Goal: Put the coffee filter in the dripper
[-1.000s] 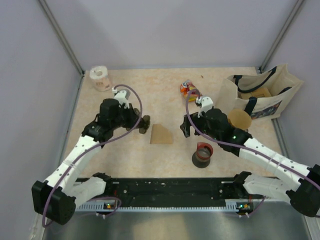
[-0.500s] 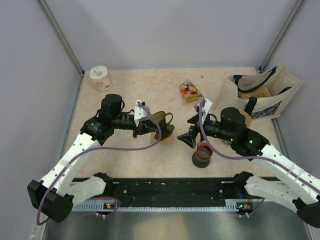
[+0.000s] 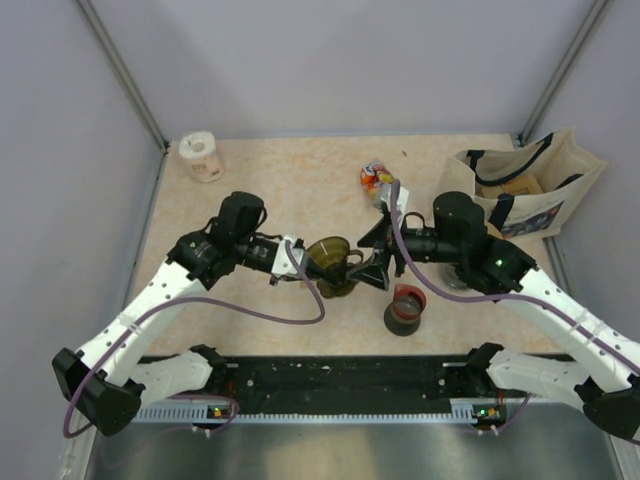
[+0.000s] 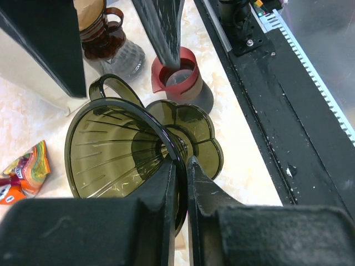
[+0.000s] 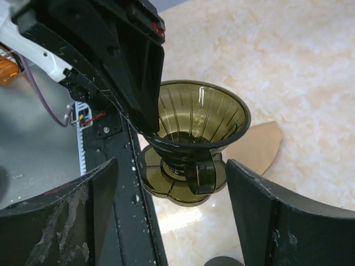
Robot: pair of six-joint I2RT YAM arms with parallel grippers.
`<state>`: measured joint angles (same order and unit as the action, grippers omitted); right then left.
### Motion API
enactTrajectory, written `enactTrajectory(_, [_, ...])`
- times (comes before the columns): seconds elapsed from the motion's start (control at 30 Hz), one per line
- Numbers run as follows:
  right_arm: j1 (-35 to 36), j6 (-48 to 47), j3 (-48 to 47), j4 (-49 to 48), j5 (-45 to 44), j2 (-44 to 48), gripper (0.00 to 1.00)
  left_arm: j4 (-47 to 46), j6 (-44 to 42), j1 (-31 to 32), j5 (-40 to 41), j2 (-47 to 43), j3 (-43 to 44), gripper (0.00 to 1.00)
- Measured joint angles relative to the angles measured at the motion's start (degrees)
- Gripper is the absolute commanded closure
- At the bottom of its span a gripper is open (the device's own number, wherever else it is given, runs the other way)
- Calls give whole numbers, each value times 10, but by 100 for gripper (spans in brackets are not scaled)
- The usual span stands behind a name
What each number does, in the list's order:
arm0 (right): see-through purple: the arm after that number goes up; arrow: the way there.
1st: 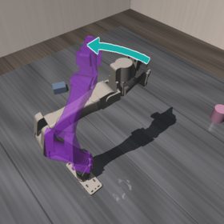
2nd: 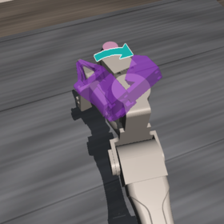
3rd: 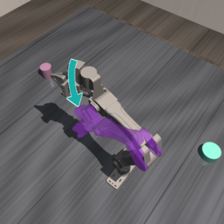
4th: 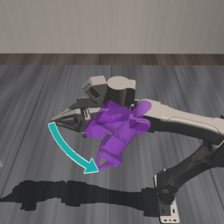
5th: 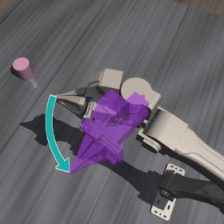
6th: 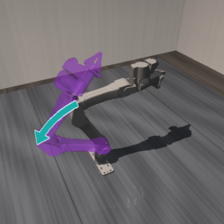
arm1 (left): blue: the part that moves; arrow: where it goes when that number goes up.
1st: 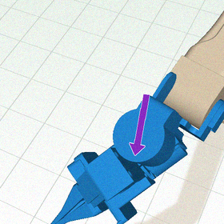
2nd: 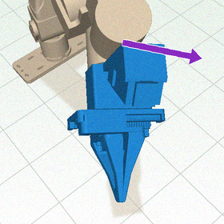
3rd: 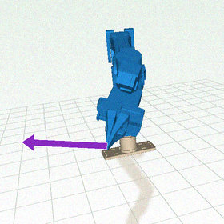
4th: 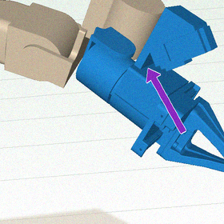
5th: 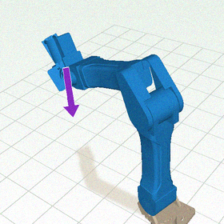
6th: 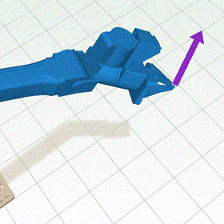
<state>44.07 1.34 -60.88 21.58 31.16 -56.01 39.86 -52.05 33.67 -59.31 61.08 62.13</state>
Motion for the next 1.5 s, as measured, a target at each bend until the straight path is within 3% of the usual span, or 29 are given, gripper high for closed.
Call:
enactTrajectory(0.13, [0,4,-8,21,7,-30,26,15,-18,13,10,22,23,100])
enactTrajectory(0.2, [0,4,-8,32,7,-38,33,18,-24,17,17,26,24,100])
enactTrajectory(0.33, [0,-2,-8,45,7,-43,62,25,-34,26,23,27,24,100])
enactTrajectory(0.4, [-2,-4,-8,49,2,-45,68,31,-37,29,21,27,24,100])
enactTrajectory(0.47, [-4,-3,-8,51,-1,-49,82,37,-38,34,22,27,25,100])
enactTrajectory(0.6, [-5,-3,-8,60,-5,-60,99,57,-42,37,27,28,26,100])
enactTrajectory(0.63, [-4,-5,-8,63,-4,-61,100,60,-43,38,28,28,26,98])
enactTrajectory(0.73, [-4,-7,-8,68,-5,-60,100,64,-43,39,29,28,26,77])
enactTrajectory(0.77, [-4,-6,-8,68,-7,-59,100,62,-40,39,32,28,26,65])
enactTrajectory(0.8, [-3,-2,-8,68,-11,-58,100,57,-37,40,37,28,26,17])
enactTrajectory(0.83, [-3,5,-8,68,-20,-57,100,43,-30,40,39,28,25,1])
enactTrajectory(0.97, [-3,35,-5,68,-87,-48,100,-49,41,45,48,15,4,1])
enactTrajectory(1.13, [-3,82,7,94,-183,16,100,-254,238,47,98,-27,-86,1])
enactTrajectory(1.27, [-3,111,18,125,-251,104,100,-403,415,47,215,-61,-151,1])
enactTrajectory(1.5, [-3,124,106,141,-340,231,100,-463,634,46,436,-88,-180,1])
